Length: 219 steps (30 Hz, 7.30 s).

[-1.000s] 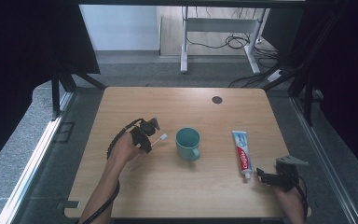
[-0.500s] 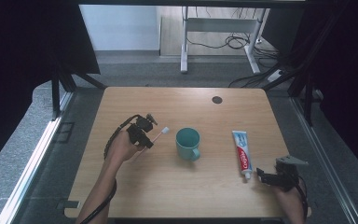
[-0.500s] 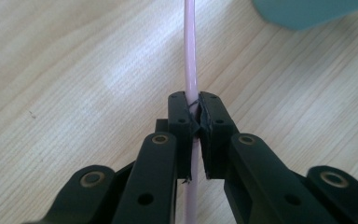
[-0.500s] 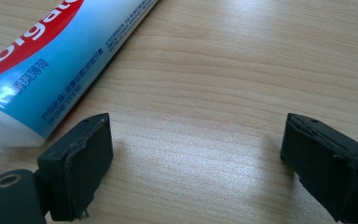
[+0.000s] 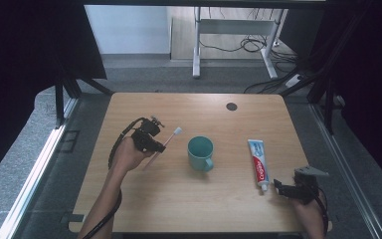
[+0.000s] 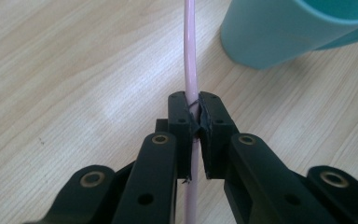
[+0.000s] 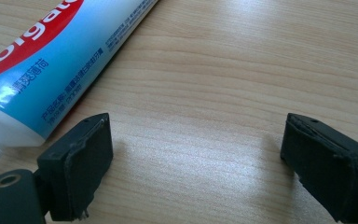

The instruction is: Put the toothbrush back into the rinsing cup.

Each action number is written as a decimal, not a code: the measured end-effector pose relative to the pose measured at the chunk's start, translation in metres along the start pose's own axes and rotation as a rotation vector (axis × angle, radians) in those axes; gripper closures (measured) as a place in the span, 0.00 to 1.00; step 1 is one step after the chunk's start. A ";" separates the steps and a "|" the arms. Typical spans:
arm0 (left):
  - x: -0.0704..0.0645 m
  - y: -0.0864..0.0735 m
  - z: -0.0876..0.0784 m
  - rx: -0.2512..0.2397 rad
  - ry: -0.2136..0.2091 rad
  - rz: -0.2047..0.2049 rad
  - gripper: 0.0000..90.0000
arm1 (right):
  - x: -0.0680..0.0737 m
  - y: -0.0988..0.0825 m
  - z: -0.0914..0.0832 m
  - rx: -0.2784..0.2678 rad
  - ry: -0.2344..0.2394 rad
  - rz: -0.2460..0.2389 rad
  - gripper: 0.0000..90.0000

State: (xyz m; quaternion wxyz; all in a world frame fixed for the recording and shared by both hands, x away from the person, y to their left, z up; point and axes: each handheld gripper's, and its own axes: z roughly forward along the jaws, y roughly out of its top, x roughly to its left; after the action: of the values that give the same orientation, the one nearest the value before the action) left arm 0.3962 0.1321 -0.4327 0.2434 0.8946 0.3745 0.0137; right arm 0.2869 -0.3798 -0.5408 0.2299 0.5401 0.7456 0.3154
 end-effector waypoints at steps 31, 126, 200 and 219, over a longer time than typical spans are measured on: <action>-0.013 0.006 -0.015 -0.195 -0.024 0.054 0.94 | 0.000 0.000 0.000 0.000 0.000 0.000 0.10; -0.070 0.074 0.016 -0.496 -0.055 0.121 0.94 | 0.000 0.000 0.000 -0.002 0.010 -0.003 0.10; -0.074 0.043 0.080 -0.412 -0.022 0.119 0.92 | 0.000 0.000 0.000 -0.001 0.011 -0.006 0.10; -0.075 0.045 0.081 -0.401 -0.002 0.120 0.79 | 0.000 0.000 0.000 -0.002 0.011 -0.007 0.10</action>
State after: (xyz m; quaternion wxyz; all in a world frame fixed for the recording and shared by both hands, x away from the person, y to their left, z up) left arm 0.3884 0.0201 -0.4720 0.4159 0.8488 0.3102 0.1016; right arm 0.2876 -0.3799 -0.5409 0.2274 0.5354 0.7486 0.3182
